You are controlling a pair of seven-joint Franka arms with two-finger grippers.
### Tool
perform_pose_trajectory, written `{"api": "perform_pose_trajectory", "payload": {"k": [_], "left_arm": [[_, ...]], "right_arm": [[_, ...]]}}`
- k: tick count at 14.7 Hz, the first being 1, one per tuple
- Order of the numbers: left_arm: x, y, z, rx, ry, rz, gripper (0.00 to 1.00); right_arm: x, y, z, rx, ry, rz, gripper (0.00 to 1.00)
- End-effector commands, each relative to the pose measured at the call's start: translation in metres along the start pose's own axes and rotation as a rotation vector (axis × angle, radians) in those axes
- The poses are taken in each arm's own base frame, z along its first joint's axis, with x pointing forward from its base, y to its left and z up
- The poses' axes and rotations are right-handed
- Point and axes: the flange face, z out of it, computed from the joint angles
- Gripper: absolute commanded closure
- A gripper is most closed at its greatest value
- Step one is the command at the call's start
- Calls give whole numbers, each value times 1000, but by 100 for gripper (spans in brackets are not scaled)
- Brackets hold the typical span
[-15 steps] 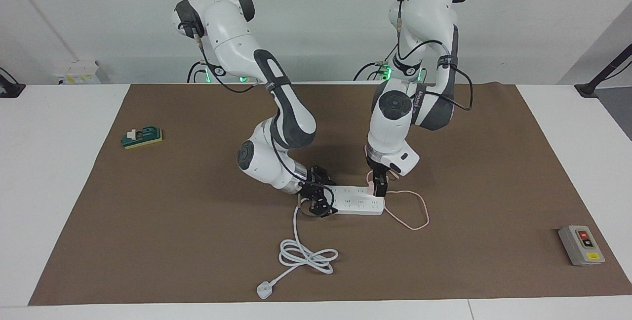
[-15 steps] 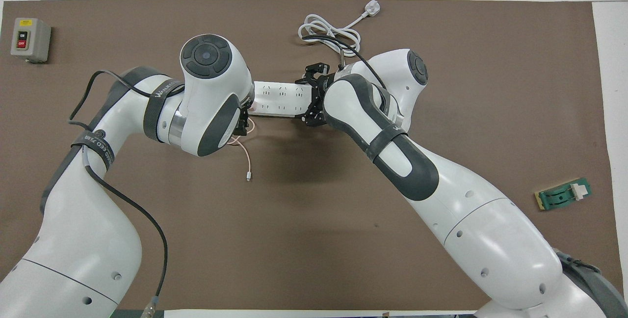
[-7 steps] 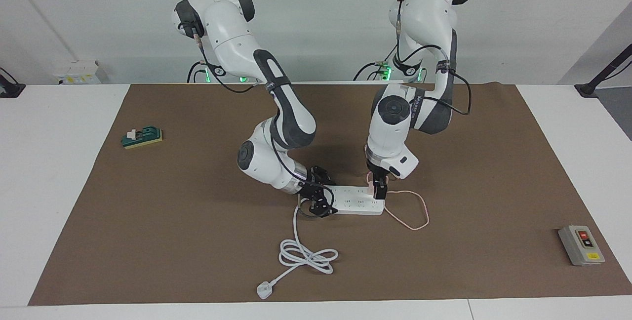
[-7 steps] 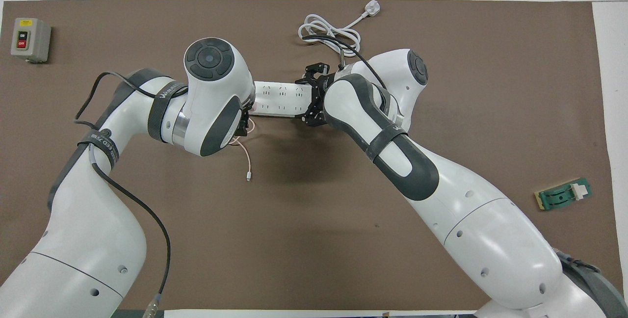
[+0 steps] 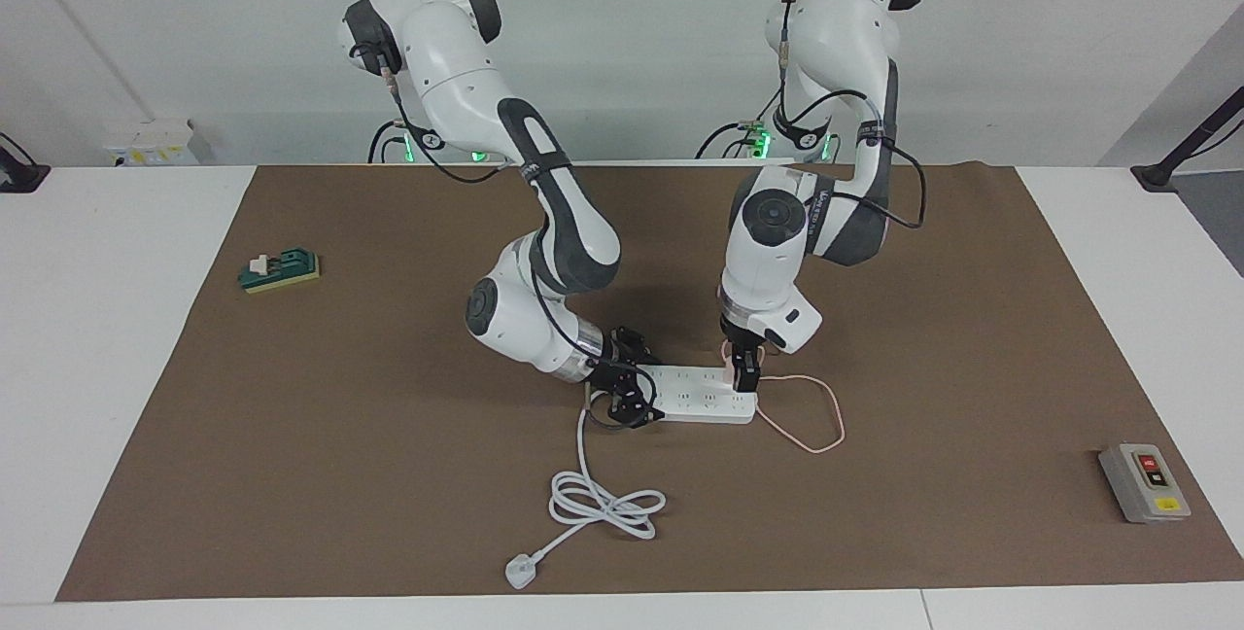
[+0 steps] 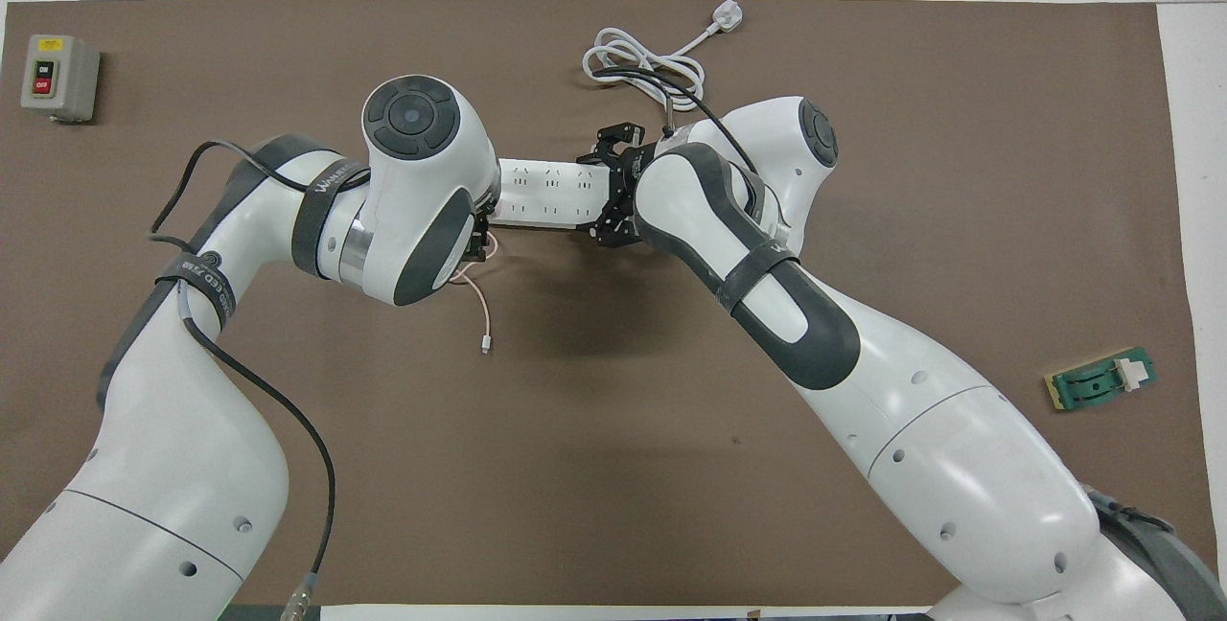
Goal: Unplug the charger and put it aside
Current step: 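Pull the pink charger out with the left gripper while the right gripper holds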
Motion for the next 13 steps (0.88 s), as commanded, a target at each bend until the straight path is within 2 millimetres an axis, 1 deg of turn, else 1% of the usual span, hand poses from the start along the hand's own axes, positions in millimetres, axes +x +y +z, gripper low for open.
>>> {"api": "perform_pose_trajectory", "payload": {"k": [1, 2, 3, 4, 6, 13], "left_arm": [[-3, -1, 10, -17, 15, 0, 22], [-3, -1, 10, -18, 15, 1, 24], [-3, -1, 11, -17, 16, 3, 29], [-3, -1, 10, -21, 14, 4, 42], [-6, -2, 11, -19, 15, 18, 100], [-5, -3, 10, -15, 36, 37, 100]], "right_arm": [[10, 8, 9, -35, -9, -12, 100], [12, 7, 8, -33, -8, -11, 100], [12, 7, 8, -33, -8, -11, 100], [11, 8, 8, -34, -9, -11, 100], [12, 7, 8, -33, -9, -10, 100], [11, 8, 8, -34, -9, -11, 100]]}}
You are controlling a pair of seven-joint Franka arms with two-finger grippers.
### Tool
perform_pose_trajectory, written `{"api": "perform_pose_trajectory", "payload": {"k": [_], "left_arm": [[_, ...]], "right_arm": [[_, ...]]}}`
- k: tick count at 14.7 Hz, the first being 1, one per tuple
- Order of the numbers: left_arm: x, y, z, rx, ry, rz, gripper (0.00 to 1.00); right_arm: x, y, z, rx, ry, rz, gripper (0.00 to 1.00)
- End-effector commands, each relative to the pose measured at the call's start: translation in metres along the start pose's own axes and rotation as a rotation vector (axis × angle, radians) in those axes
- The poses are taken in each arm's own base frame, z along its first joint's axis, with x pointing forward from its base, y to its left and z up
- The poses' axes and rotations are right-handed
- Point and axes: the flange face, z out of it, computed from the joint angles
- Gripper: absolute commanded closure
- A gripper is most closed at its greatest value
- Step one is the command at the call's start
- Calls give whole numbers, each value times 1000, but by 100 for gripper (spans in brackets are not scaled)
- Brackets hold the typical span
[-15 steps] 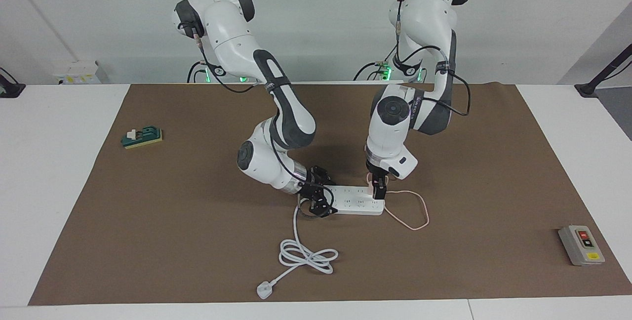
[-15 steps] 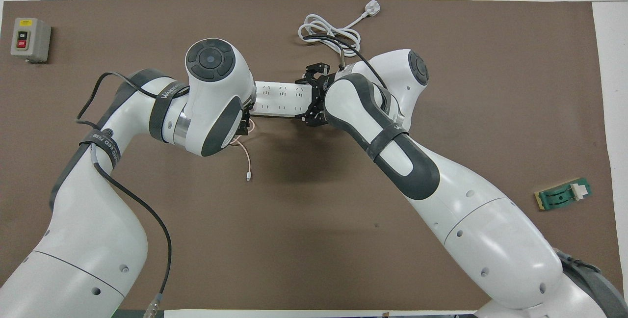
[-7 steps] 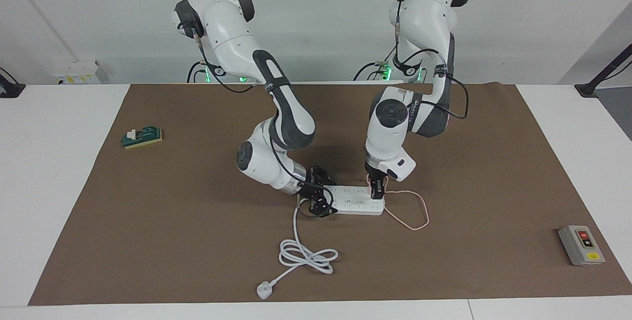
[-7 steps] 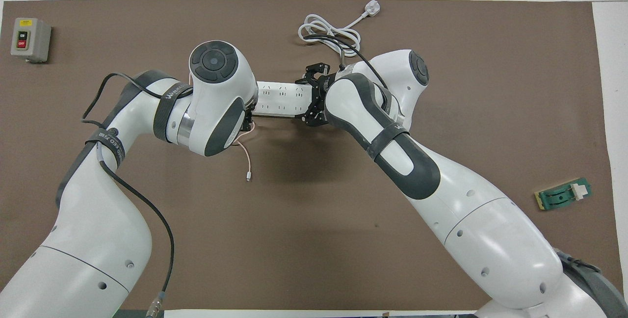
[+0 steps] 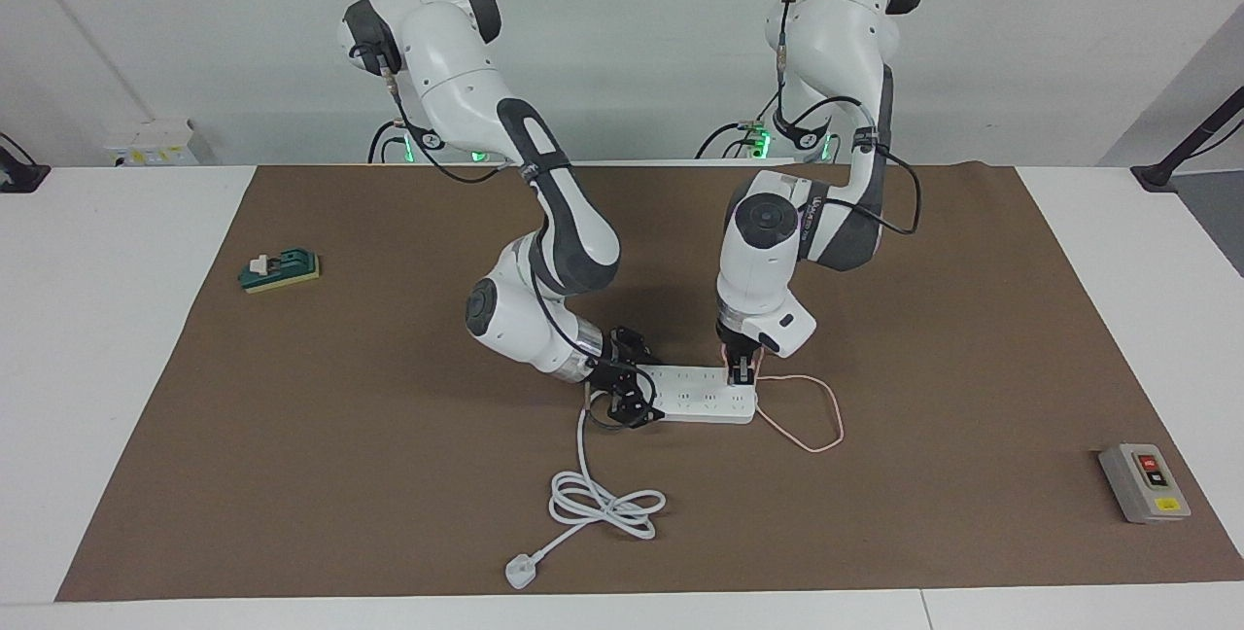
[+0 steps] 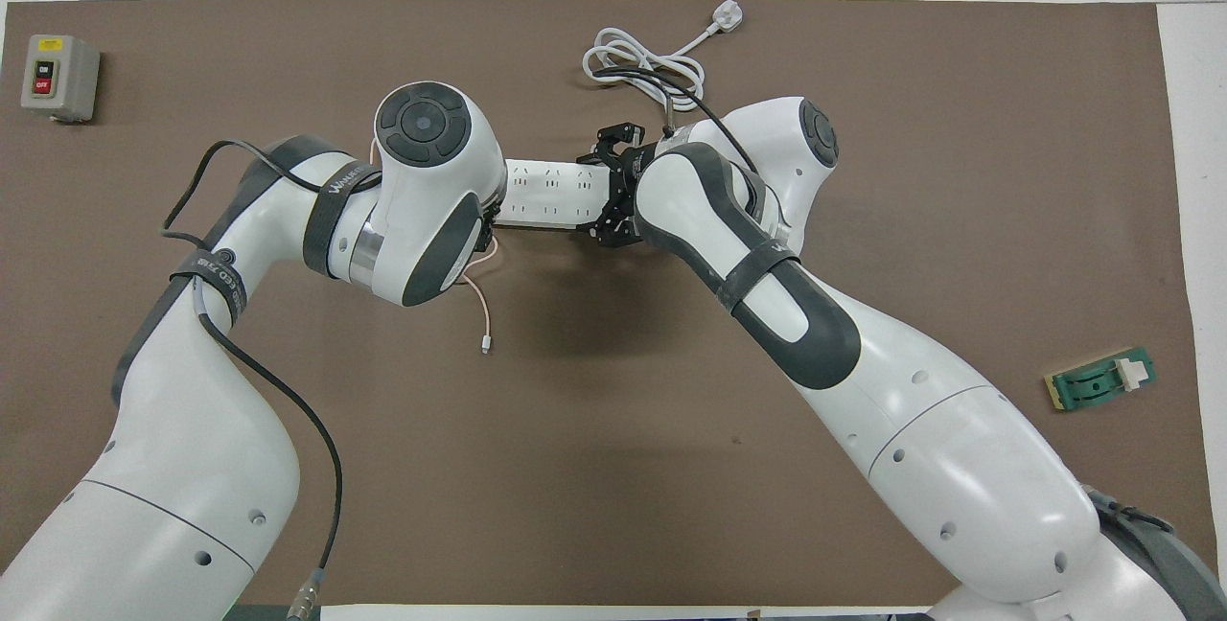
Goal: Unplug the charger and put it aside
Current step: 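Pull the pink charger out with the left gripper while the right gripper holds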
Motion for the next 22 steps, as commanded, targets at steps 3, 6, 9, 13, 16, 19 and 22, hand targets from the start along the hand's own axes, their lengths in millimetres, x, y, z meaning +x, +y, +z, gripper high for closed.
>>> {"api": "perform_pose_trajectory", "payload": {"k": [3, 6, 9, 13, 16, 19, 22], "left_arm": [[4, -1, -11, 19, 32, 28, 100], [7, 6, -33, 56, 47, 65, 100], [11, 7, -58, 91, 55, 91, 100], [12, 9, -71, 93, 50, 107, 100], [17, 9, -69, 100, 51, 119, 100], [27, 5, -66, 157, 53, 255, 100], [50, -1, -91, 183, 14, 489, 100]], "right_arm": [[11, 8, 8, -33, -7, -10, 100], [11, 7, 8, -32, -7, -9, 100], [11, 7, 8, -31, -10, -6, 100], [12, 8, 8, -32, -10, -7, 100], [9, 10, 11, -29, -5, -10, 1], [9, 11, 12, -27, -4, -9, 0], [9, 10, 11, -27, -5, -10, 0]]}}
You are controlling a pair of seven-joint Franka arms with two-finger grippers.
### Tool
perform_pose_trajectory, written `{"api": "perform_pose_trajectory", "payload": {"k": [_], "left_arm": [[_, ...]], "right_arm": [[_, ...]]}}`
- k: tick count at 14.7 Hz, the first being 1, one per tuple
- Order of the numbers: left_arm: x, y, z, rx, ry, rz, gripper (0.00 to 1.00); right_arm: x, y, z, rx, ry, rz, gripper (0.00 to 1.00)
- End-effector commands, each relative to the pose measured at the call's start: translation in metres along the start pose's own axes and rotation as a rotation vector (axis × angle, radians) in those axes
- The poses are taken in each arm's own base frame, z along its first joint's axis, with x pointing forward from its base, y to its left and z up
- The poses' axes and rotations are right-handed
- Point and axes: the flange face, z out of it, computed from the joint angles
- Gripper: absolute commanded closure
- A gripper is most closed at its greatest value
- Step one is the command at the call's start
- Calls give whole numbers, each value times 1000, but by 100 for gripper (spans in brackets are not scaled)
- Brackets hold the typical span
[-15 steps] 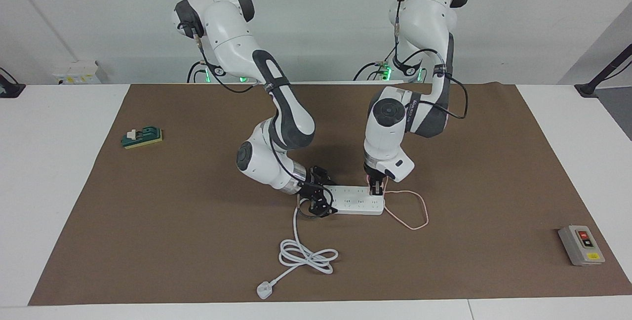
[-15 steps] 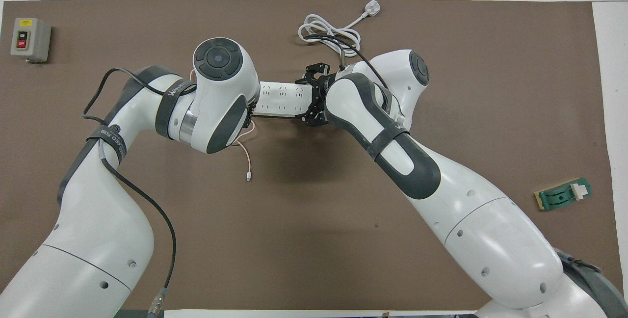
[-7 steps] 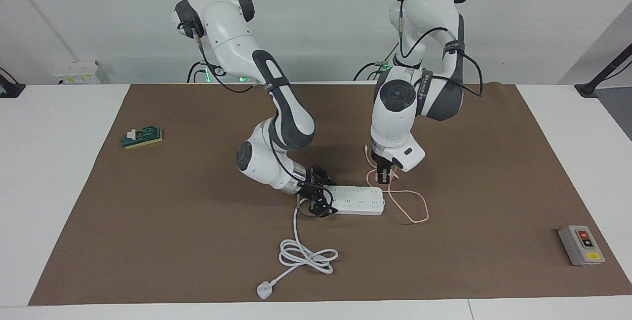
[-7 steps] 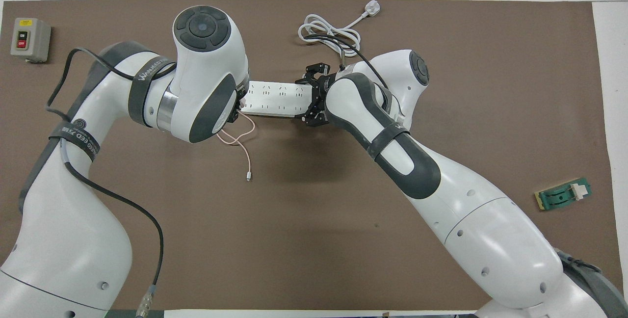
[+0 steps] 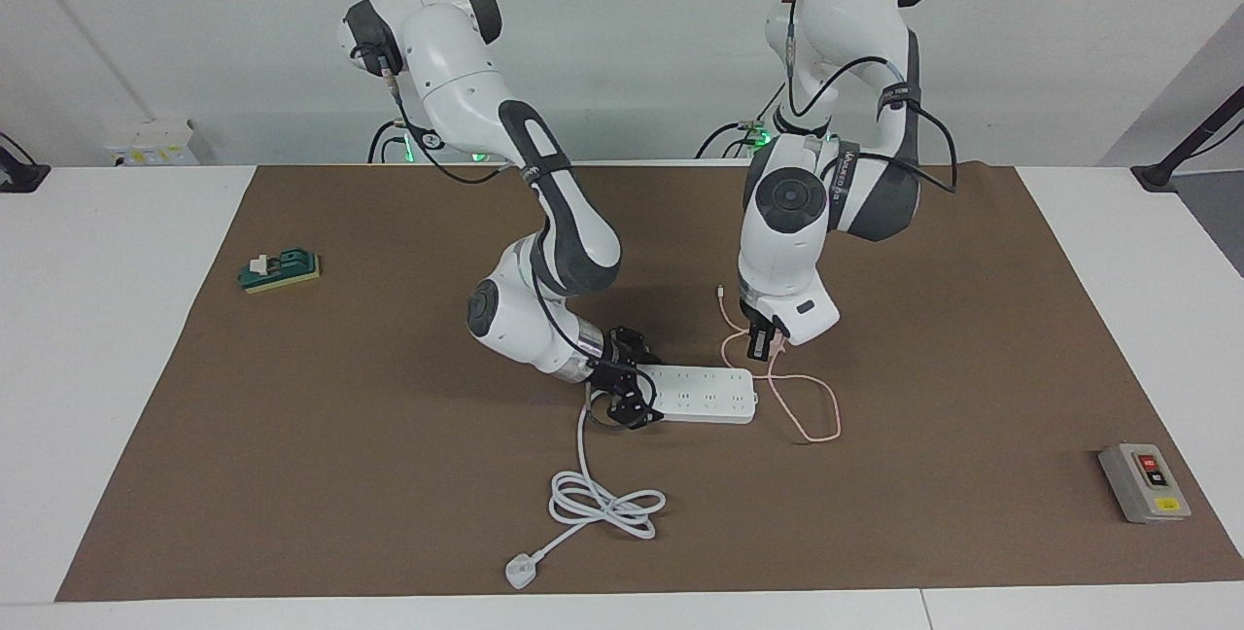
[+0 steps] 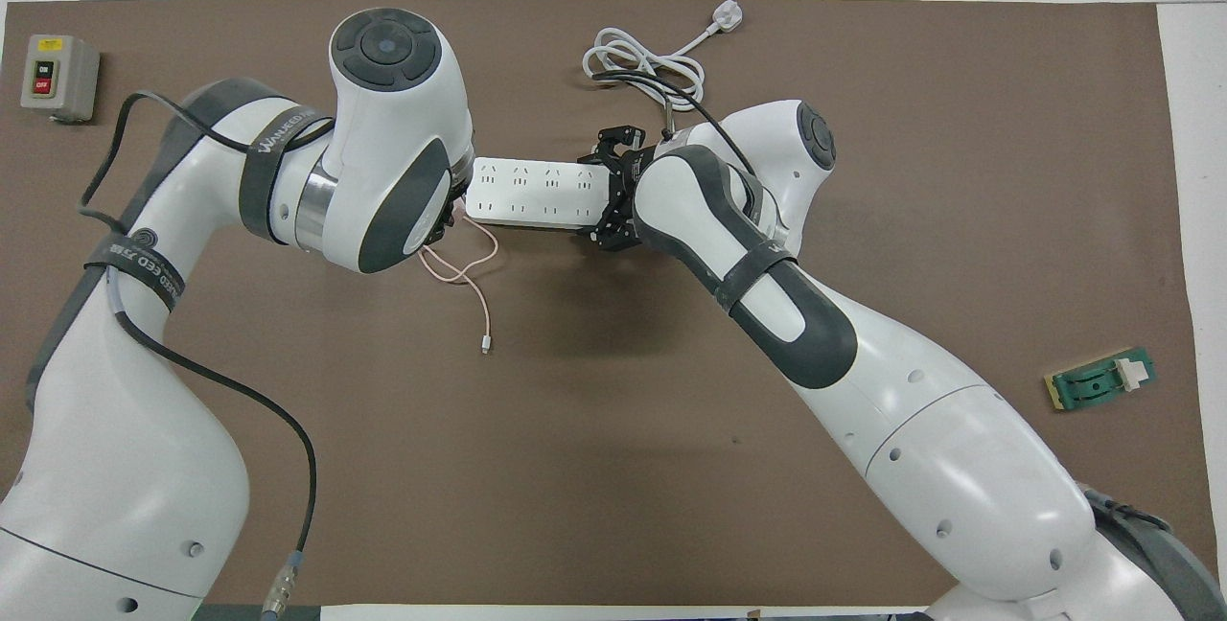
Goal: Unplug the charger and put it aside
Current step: 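Pull the pink charger out with the left gripper while the right gripper holds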
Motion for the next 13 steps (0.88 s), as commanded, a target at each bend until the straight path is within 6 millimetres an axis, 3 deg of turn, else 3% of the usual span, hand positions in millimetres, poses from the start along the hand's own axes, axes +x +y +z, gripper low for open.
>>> {"api": "perform_pose_trajectory", "payload": {"k": [1, 4, 7, 10, 13], "left_arm": [[27, -29, -33, 22, -31, 230, 100], [59, -59, -58, -15, -31, 426, 100], [77, -73, -77, -54, -48, 502, 100], [76, -78, -72, -45, -54, 509, 100], [88, -103, -59, -84, -76, 587, 100]], "right_arm": [[5, 7, 5, -23, -8, -16, 0], [-8, 4, -6, -16, -21, -30, 0], [-23, 1, -26, 4, -23, -60, 0], [-47, -2, -56, 31, -4, -128, 0], [-63, -4, -83, 53, 99, -256, 0]]}}
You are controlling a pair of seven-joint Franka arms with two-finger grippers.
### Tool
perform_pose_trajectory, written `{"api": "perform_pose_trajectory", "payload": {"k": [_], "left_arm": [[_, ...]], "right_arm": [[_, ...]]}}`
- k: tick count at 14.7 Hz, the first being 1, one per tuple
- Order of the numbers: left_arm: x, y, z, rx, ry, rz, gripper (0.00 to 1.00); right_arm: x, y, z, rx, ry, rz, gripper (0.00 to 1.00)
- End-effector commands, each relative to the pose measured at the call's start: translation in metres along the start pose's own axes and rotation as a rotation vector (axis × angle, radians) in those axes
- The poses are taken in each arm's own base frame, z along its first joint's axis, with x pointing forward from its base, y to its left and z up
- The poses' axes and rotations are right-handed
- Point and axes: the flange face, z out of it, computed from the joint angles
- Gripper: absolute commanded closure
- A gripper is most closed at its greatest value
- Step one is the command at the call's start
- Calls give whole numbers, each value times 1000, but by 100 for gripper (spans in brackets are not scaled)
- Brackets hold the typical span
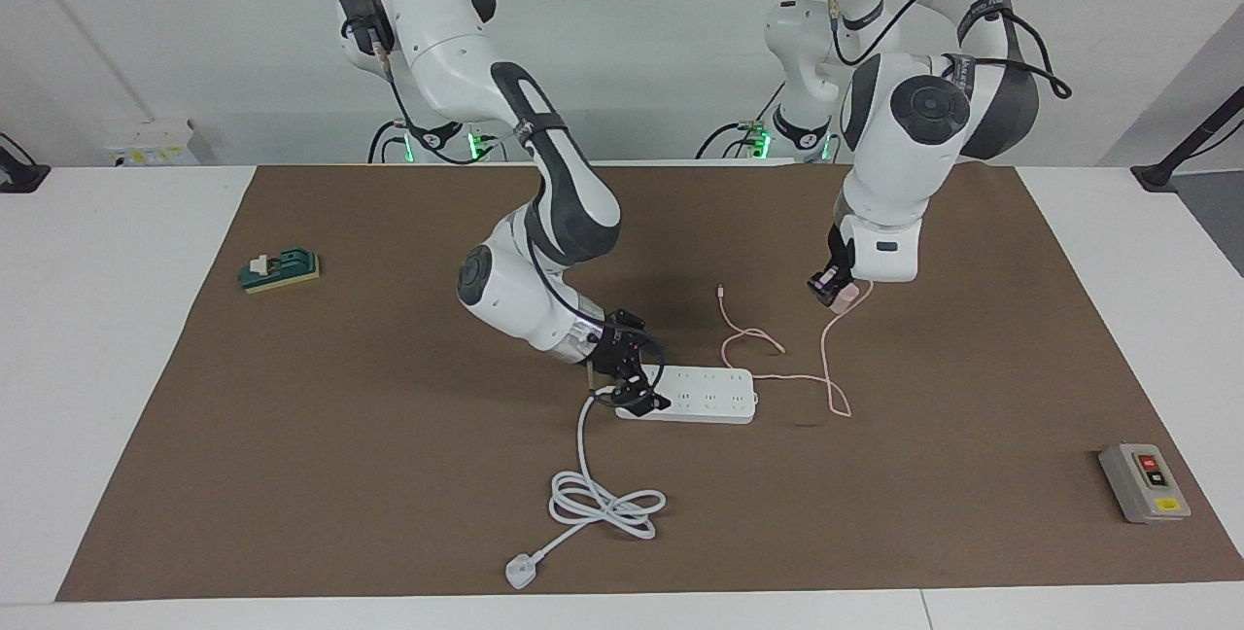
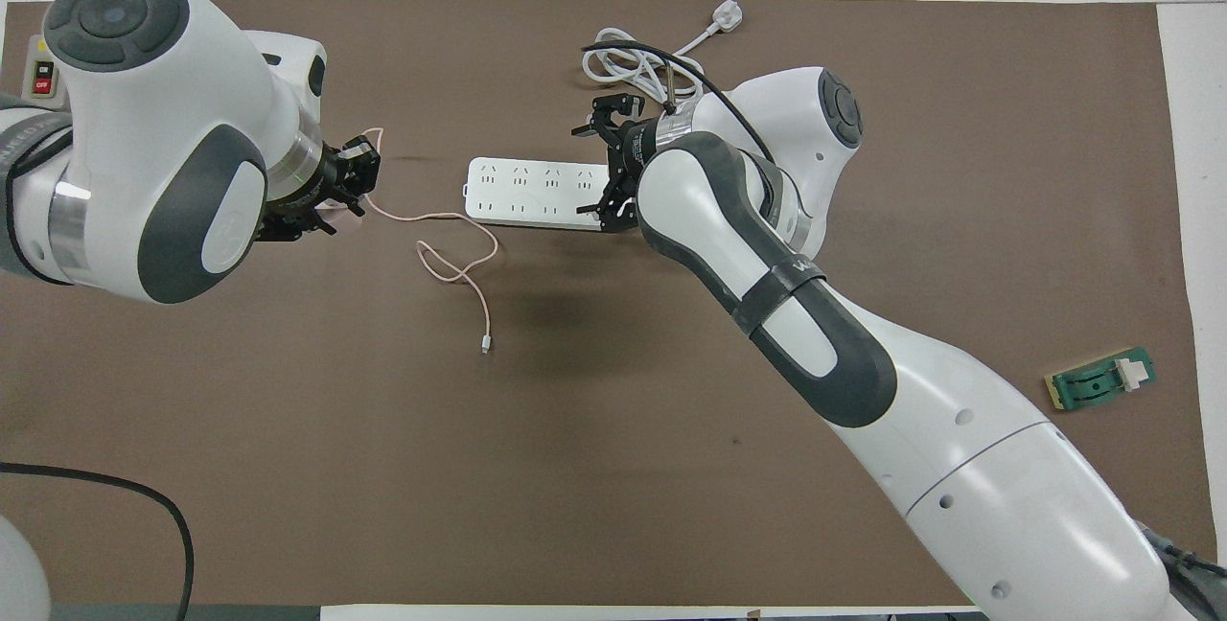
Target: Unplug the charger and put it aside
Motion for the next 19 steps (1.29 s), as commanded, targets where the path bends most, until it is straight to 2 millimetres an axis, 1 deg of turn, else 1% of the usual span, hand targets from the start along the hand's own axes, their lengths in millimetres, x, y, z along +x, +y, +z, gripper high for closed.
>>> {"api": "perform_pose_trajectory", "payload": {"k": [1, 3, 4, 6, 7, 8, 9, 10, 11, 13, 14, 15, 16, 17, 18, 19], "left_arm": [[-14, -42, 7, -81, 8, 95, 100], [-18, -79, 15, -115, 46, 145, 100], [-17, -91, 15, -118, 48, 182, 100], [-2, -117, 11, -158, 20, 214, 100], [0, -128, 9, -172, -2, 244, 100], [8, -147, 12, -183, -24, 264, 100], [14, -163, 23, -201, -45, 297, 100], [17, -174, 30, -223, -56, 328, 100], [25, -193, 44, -242, -69, 360, 100], [37, -214, 64, -246, -68, 426, 100], [45, -225, 79, -247, -62, 443, 100], [46, -227, 94, -245, -56, 467, 100], [46, -229, 113, -242, -38, 473, 100], [44, -230, 128, -239, -14, 479, 100], [43, -232, 135, -238, 7, 474, 100], [47, -239, 135, -242, 9, 456, 100]], "right_arm": [[-7, -2, -26, -2, 86, -128, 0], [3, -11, -50, 11, 152, -180, 0], [5, -15, -64, 17, 192, -240, 0], [9, -22, -96, 12, 271, -389, 0], [18, -25, -118, -2, 302, -441, 0], [22, -27, -139, -20, 330, -497, 0], [21, -27, -161, -34, 359, -541, 0], [24, -26, -179, -48, 384, -558, 0], [26, -24, -197, -67, 407, -566, 0], [25, -16, -221, -83, 410, -530, 0], [23, -11, -226, -86, 410, -513, 0], [23, -6, -226, -92, 410, -509, 0], [17, -4, -222, -96, 408, -518, 0], [13, -3, -222, -94, 408, -525, 0], [15, 2, -217, -114, 405, -518, 0], [14, 12, -211, -124, 405, -529, 0]]}}
